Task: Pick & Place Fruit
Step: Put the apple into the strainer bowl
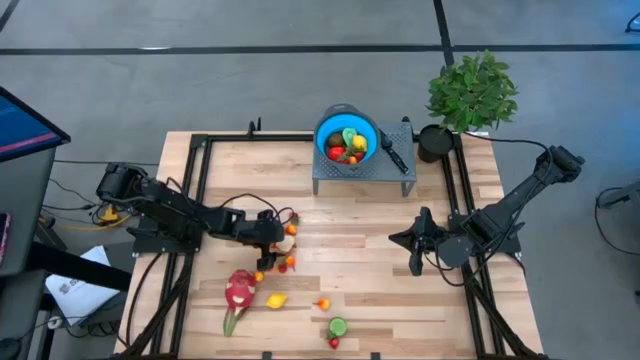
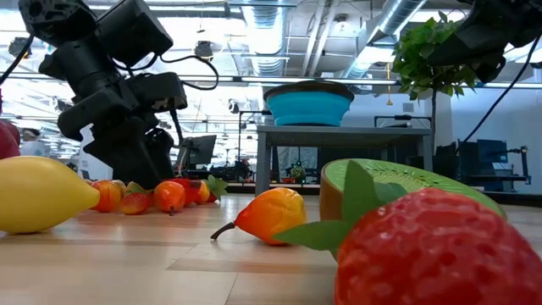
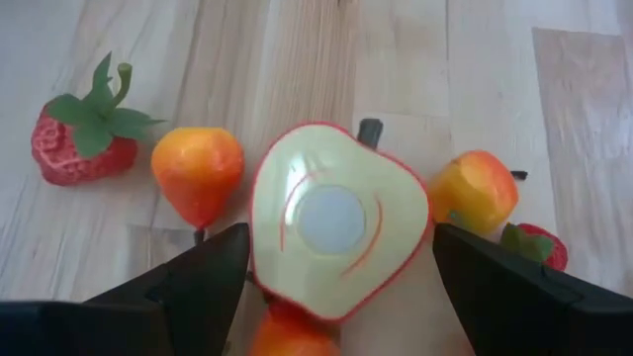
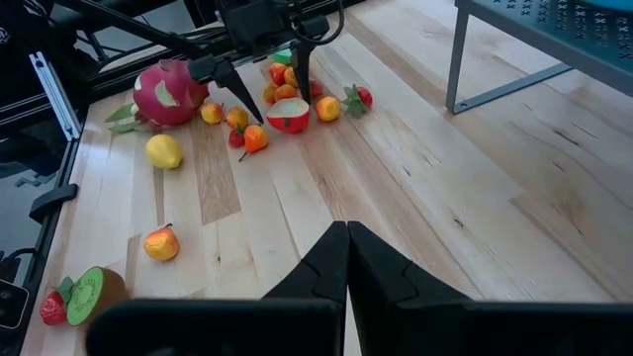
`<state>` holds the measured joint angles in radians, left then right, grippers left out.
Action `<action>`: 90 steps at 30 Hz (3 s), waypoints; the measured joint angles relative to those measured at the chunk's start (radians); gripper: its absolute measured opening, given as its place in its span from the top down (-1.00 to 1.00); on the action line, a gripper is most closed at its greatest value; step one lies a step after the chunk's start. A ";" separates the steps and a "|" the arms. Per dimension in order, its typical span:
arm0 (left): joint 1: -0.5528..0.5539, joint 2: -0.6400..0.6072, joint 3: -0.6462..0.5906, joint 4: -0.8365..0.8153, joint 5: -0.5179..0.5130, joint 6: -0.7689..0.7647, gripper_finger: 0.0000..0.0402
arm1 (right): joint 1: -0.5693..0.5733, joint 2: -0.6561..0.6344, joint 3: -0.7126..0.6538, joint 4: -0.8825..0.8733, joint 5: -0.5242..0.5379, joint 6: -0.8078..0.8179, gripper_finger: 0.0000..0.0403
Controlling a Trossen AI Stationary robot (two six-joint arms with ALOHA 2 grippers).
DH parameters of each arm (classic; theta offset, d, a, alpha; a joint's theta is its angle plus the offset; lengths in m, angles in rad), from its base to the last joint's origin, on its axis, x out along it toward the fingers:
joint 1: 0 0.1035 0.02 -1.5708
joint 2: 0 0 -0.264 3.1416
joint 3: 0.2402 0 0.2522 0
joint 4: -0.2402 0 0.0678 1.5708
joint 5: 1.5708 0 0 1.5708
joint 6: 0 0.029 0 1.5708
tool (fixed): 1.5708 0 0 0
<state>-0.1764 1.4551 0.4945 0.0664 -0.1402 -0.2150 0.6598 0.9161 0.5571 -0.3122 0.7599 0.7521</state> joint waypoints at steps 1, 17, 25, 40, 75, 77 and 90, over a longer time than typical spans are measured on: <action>0.000 0.000 -0.006 0.018 0.000 0.000 -0.56 | 0.000 0.000 0.000 0.000 0.000 0.000 1.00; 0.000 0.000 -0.022 0.059 0.000 0.000 -0.48 | 0.000 0.000 0.000 0.002 0.000 0.006 1.00; 0.000 0.000 -0.022 0.064 0.000 0.000 -0.48 | 0.000 0.000 0.000 0.002 0.000 0.008 1.00; 0.000 0.000 -0.022 0.071 0.000 0.008 -0.48 | 0.000 0.000 0.000 -0.026 -0.001 0.000 1.00; 0.053 0.072 -0.021 0.160 0.017 0.060 -0.42 | 0.000 0.000 0.000 -0.048 0.005 0.000 1.00; 0.053 0.072 -0.021 0.160 0.034 0.060 -0.36 | 0.000 0.000 0.000 -0.048 0.005 0.000 1.00; 0.053 0.072 -0.021 0.162 0.042 0.053 -0.34 | 0.000 0.000 0.000 -0.046 0.005 0.000 1.00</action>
<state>-0.1238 1.5272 0.4736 0.2289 -0.0982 -0.1616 0.6594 0.9161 0.5571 -0.3584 0.7650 0.7521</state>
